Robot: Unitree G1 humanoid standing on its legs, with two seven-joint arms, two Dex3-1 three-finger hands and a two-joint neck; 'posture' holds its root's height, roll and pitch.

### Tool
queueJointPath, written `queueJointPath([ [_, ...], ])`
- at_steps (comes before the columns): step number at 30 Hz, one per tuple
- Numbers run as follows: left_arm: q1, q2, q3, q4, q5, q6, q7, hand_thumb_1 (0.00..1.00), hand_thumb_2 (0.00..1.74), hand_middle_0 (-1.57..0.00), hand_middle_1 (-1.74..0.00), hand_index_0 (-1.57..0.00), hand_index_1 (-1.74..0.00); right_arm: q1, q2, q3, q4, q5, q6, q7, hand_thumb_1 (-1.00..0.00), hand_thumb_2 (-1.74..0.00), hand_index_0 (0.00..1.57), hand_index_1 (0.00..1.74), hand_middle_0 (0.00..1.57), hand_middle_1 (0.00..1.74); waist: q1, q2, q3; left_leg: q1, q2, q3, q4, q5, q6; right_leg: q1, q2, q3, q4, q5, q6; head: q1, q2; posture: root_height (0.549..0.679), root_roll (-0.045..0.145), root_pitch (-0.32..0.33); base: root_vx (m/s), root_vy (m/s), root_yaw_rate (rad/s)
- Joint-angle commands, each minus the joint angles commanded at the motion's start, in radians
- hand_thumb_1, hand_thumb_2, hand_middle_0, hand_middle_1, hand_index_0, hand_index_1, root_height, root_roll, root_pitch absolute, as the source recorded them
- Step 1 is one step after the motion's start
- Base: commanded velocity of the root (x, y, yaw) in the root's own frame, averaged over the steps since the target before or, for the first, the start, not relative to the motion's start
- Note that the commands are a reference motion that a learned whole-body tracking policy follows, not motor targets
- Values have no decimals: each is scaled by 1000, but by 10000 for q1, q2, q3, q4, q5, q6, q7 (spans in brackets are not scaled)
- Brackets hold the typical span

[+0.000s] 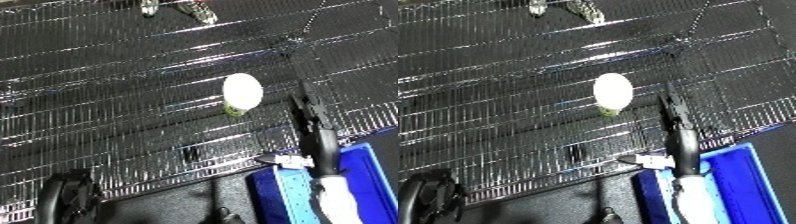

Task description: Pick up the object and place it into the box

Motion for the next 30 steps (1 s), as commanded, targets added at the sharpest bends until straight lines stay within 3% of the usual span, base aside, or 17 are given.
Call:
queueJointPath([
  [14,-563,207,-156,-166,-24,-37,185,1000,1740,-1570,-1740,-1570,-1740,-1431,-334,230,928,257,137,-76,0,0,0,0,0,0,112,181,0,-600,-54,-37,144,-30,109,-699,7,3,211,24,-122,656,1140,616,63,-33,-4,-11,9],
  [23,-1048,397,-356,-296,-169,106,471,1000,1740,-1570,-1740,-1570,-1740,-2590,-858,458,1892,414,-182,-325,0,0,0,0,0,0,264,326,0,-1061,-153,-75,96,-50,207,-1295,36,-45,370,20,-170,1057,1808,612,57,12,-31,-9,27],
  [30,-1411,518,-477,-303,-279,52,569,1000,1740,-1570,-1740,-1570,-1740,-3293,-1165,689,2534,697,-256,-365,0,0,0,0,0,0,352,411,0,-1407,-220,-91,127,-81,251,-1716,50,-97,510,0,-197,1142,1849,609,55,40,-24,-3,31],
])
